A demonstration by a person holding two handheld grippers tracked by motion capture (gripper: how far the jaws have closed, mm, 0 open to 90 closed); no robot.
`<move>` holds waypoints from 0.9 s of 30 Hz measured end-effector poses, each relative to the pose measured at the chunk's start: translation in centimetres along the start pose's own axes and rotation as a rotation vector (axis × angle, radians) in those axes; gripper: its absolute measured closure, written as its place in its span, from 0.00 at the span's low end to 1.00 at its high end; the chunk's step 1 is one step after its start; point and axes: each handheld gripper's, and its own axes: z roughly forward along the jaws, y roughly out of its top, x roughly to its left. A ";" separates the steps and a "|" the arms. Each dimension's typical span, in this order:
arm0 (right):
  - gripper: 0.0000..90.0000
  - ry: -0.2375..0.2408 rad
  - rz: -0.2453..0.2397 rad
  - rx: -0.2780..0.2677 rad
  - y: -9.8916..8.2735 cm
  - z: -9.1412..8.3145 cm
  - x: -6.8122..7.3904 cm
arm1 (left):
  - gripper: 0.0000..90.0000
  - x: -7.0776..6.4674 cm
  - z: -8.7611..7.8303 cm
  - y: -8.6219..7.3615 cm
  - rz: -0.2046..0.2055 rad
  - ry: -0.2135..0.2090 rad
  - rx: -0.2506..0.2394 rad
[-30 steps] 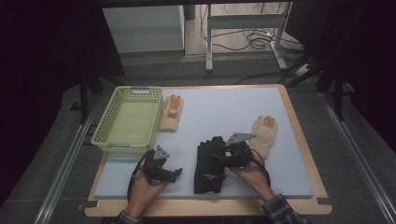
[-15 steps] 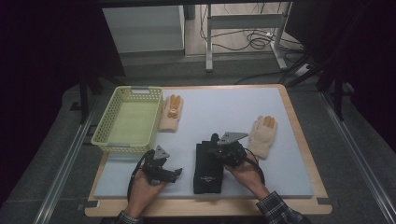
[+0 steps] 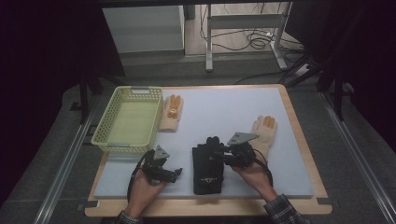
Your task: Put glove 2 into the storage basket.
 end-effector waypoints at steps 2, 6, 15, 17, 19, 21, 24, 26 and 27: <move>0.75 -0.004 0.013 0.000 -0.7 -0.6 -0.5 | 0.04 0.0 0.0 0.0 0.000 0.000 0.000; 0.93 0.013 0.037 0.063 -3.2 -1.2 -1.0 | 0.04 0.0 0.0 0.0 0.003 0.000 0.003; 0.98 0.102 -0.014 0.121 -5.4 -0.2 1.3 | 0.04 0.0 0.0 0.0 0.002 -0.001 0.002; 0.98 0.113 -0.018 0.121 -5.3 0.1 1.5 | 0.04 0.1 0.0 0.0 0.001 -0.002 0.002; 0.98 0.121 -0.021 0.118 -5.1 0.4 1.7 | 0.04 0.1 -0.1 0.0 0.001 -0.003 0.002; 0.98 0.124 -0.025 0.116 -5.0 0.6 2.0 | 0.05 0.2 -0.2 0.0 0.002 -0.009 0.000; 0.98 0.127 -0.030 0.112 -4.7 1.1 2.4 | 0.06 0.3 -0.4 -0.2 0.015 0.005 0.004; 0.98 0.127 -0.035 0.112 -4.5 1.4 2.7 | 0.05 0.6 -0.6 -0.4 0.004 -0.001 0.003; 0.98 0.128 -0.040 0.110 -4.4 1.6 2.9 | 0.07 0.7 -0.6 -0.4 0.010 0.010 0.002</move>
